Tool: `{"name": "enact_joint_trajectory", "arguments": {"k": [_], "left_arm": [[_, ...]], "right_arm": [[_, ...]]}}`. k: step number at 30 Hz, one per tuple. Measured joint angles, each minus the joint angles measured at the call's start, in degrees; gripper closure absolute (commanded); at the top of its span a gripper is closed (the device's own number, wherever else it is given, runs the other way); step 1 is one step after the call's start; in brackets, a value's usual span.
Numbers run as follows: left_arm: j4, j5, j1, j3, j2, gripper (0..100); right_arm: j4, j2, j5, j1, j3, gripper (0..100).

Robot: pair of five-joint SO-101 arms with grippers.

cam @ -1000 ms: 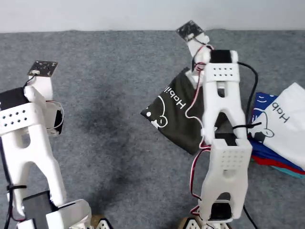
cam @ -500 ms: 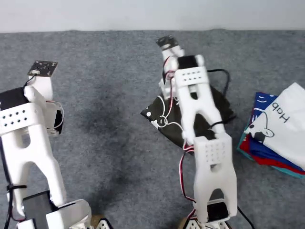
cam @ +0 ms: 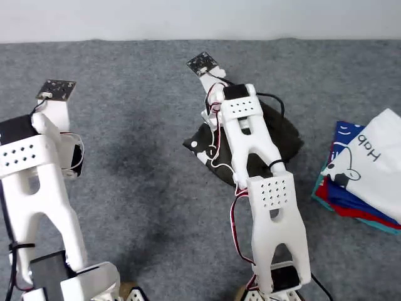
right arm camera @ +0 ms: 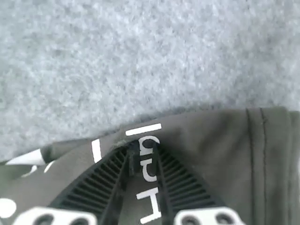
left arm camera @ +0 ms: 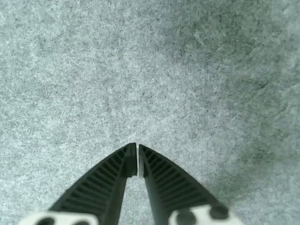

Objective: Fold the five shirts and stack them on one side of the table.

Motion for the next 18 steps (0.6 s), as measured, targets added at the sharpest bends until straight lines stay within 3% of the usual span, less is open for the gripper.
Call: {"name": "enact_joint_trajectory", "arguments": {"k": [6,10,18], "left_arm": [[0.0,0.0,0.0,0.0,0.0,99],[0.0,0.0,0.0,0.0,0.0,99],[0.0,0.0,0.0,0.0,0.0,99]], "right_arm": [[3.9,0.0,0.3,3.7,-7.4,94.7],[-1.8,1.3,4.9,6.7,-8.8,94.7],[-14.0,10.2,11.5,4.8,-11.8,94.7]]}}
